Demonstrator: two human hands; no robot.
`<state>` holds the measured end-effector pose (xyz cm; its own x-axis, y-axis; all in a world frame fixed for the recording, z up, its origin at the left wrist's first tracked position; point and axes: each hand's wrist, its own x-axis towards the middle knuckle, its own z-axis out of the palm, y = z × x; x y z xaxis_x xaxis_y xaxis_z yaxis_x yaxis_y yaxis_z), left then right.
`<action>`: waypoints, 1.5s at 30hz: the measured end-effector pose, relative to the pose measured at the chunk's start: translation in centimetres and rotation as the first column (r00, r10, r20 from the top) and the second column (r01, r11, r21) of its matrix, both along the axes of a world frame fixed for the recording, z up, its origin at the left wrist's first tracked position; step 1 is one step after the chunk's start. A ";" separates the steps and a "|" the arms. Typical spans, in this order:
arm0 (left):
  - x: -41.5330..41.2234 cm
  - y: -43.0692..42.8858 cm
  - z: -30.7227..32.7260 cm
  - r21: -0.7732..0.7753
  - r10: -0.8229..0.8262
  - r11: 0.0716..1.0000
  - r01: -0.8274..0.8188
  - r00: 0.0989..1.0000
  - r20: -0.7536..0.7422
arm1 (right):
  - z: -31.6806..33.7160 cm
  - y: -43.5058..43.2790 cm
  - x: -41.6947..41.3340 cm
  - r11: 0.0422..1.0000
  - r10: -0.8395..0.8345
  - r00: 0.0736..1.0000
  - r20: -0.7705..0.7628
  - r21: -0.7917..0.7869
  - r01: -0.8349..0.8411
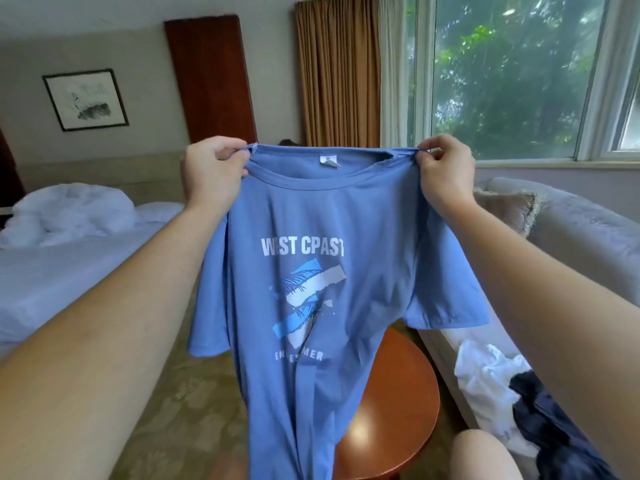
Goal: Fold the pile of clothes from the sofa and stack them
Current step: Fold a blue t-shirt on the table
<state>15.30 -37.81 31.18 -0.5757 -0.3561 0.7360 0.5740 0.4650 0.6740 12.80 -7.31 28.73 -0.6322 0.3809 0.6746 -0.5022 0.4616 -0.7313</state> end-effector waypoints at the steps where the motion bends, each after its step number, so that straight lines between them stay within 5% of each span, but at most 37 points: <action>1: -1.0 0.0 -1.1 0.008 0.016 1.000 -0.016 1.000 0.014 | -0.8 0.0 -0.9 1.000 0.003 0.999 0.044 0.012 -0.004; 9: -14.8 -1.1 -12.6 0.113 0.081 0.986 -0.123 0.942 0.325 | -9.4 -1.0 -13.5 0.988 -0.026 0.913 0.408 0.149 -0.038; 12: -21.3 -1.3 -17.1 0.187 0.037 0.974 -0.125 0.910 0.414 | -12.0 -2.2 -19.8 0.998 0.031 0.876 0.481 0.038 -0.057; 15: -24.8 0.6 -21.4 -0.087 0.091 0.995 -0.053 0.839 0.536 | -16.4 -3.6 -25.3 0.988 0.153 0.840 0.521 -0.099 -0.119; 18: -24.9 2.8 -28.6 -0.376 0.177 0.923 0.079 0.781 0.599 | -25.6 -5.3 -27.1 0.960 0.150 0.749 0.645 0.085 -0.266; 22: -20.5 3.9 -40.3 -0.448 0.182 0.803 0.393 0.554 0.812 | -37.3 -6.8 -18.4 0.771 0.049 0.529 0.847 0.304 -0.559; 26: -15.2 3.2 -45.9 -0.479 0.272 0.716 0.509 0.429 0.861 | -43.8 -6.9 -12.3 0.558 0.016 0.481 0.877 0.391 -0.732; 28: -14.4 2.8 -47.1 -0.540 0.331 0.628 0.560 0.436 0.837 | -45.2 -7.1 -11.9 0.397 -0.117 0.482 0.869 0.485 -0.779; 30: -14.6 2.3 -47.5 -0.516 0.379 0.582 0.628 0.352 0.856 | -45.4 -7.3 -12.4 0.348 -0.233 0.465 0.854 0.520 -0.780; 33: -14.9 2.2 -46.4 -0.502 0.397 0.581 0.641 0.315 0.862 | -45.1 -6.8 -15.7 0.377 -0.314 0.416 0.853 0.514 -0.770; 36: -12.8 4.3 -44.0 -0.546 0.185 0.654 0.524 0.589 0.787 | -44.5 -6.2 -19.1 0.482 -0.256 0.363 0.896 0.444 -0.756; 37: -11.7 5.3 -43.1 -0.492 0.102 0.679 0.544 0.594 0.798 | -44.2 -6.0 -19.5 0.535 -0.208 0.377 0.902 0.428 -0.728; 39: -9.5 7.3 -41.8 -0.388 0.050 0.656 0.647 0.476 0.878 | -43.6 -5.6 -18.8 0.655 -0.128 0.447 0.885 0.414 -0.632; 41: -7.6 8.9 -41.5 -0.371 0.132 0.527 0.764 0.359 0.924 | -42.9 -5.0 -16.2 0.739 -0.055 0.546 0.836 0.402 -0.541; 43: -6.4 9.8 -42.1 -0.388 0.216 0.427 0.816 0.325 0.921 | -42.4 -4.3 -12.2 0.780 0.008 0.633 0.775 0.391 -0.488; 45: -5.6 9.9 -43.0 -0.382 0.205 0.472 0.794 0.323 0.924 | -42.5 -3.5 -8.3 0.778 0.044 0.649 0.760 0.381 -0.500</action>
